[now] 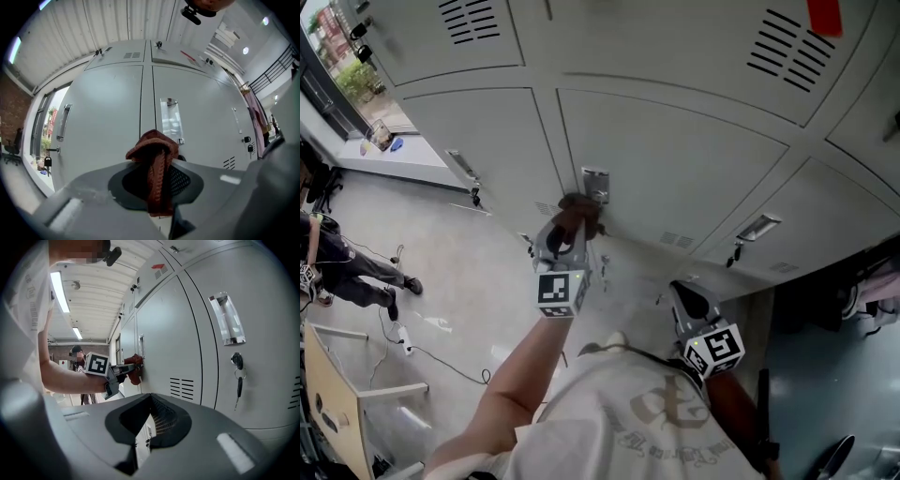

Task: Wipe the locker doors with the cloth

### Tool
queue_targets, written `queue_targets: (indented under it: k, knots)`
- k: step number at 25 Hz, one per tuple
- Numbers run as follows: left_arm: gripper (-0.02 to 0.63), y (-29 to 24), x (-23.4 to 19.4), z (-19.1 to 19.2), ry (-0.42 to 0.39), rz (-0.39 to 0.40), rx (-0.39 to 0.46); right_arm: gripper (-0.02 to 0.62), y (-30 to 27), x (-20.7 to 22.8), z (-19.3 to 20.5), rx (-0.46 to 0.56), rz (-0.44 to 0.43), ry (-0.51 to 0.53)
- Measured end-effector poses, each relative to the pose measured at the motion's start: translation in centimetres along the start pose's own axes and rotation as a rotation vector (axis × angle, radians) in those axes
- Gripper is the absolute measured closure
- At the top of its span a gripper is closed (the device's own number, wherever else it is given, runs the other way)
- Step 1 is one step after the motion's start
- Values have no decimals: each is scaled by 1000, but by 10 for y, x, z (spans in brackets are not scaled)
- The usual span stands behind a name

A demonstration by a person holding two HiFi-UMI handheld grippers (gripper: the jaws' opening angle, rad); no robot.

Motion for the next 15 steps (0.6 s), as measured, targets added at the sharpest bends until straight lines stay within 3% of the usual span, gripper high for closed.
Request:
queue_targets:
  k: [4, 7, 15]
  knots:
    - [526, -1, -2, 2, 43, 13, -12, 588, 2, 3, 1, 3, 10, -2]
    - [528, -2, -5, -14, 89, 18, 55, 588, 1, 2, 1, 9, 11, -3]
    - [527, -3, -2, -79, 77, 69, 173, 588, -3, 3, 1, 20, 15, -18]
Point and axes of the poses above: the fingertips, and each gripper's own axes: y backward along the fingers, x to its right, z out of its underside, the point moved 8 cm from there along y, backward along the fingers, and after that the axes turned 10 degrees about -z, right-handed, at the moved point
